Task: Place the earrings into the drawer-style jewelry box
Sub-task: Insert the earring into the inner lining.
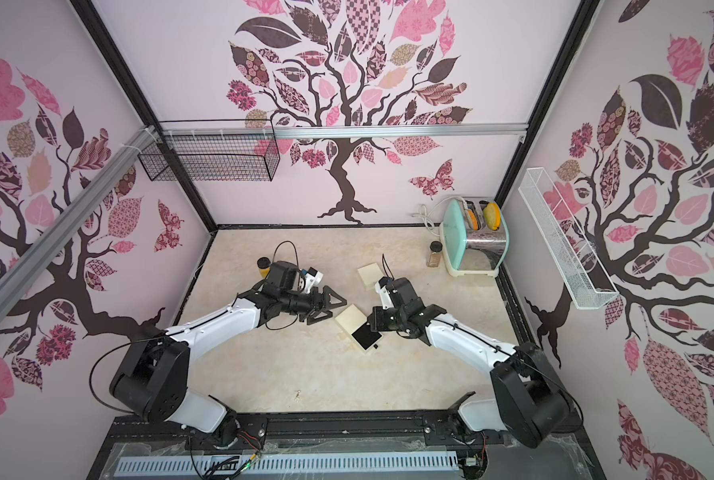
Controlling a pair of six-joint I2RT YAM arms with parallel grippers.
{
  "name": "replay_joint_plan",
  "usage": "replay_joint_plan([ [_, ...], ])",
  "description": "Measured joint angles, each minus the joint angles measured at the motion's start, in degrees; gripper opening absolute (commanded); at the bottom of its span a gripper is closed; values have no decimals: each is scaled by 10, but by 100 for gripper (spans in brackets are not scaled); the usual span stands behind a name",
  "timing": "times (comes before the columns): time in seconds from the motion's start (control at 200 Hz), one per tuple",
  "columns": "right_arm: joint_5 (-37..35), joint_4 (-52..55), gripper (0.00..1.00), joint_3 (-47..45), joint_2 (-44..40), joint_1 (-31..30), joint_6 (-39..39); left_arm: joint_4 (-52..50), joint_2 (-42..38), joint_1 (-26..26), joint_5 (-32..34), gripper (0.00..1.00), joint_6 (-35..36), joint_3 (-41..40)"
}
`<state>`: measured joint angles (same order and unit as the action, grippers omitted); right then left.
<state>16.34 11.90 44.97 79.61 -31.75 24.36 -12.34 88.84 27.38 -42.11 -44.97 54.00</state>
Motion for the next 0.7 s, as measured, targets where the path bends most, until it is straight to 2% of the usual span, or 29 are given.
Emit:
replay_joint_plan([
  [0.05, -11, 29, 0, 16, 18, 0, -17, -23, 12, -1, 7, 98, 16, 6],
  [0.235, -38, 101, 0, 61, 69, -5, -69, -78, 43, -4, 25, 98, 57, 9],
  [0.7, -72, 142, 0, 111, 122, -54, -98, -96, 50, -8, 31, 98, 80, 10],
])
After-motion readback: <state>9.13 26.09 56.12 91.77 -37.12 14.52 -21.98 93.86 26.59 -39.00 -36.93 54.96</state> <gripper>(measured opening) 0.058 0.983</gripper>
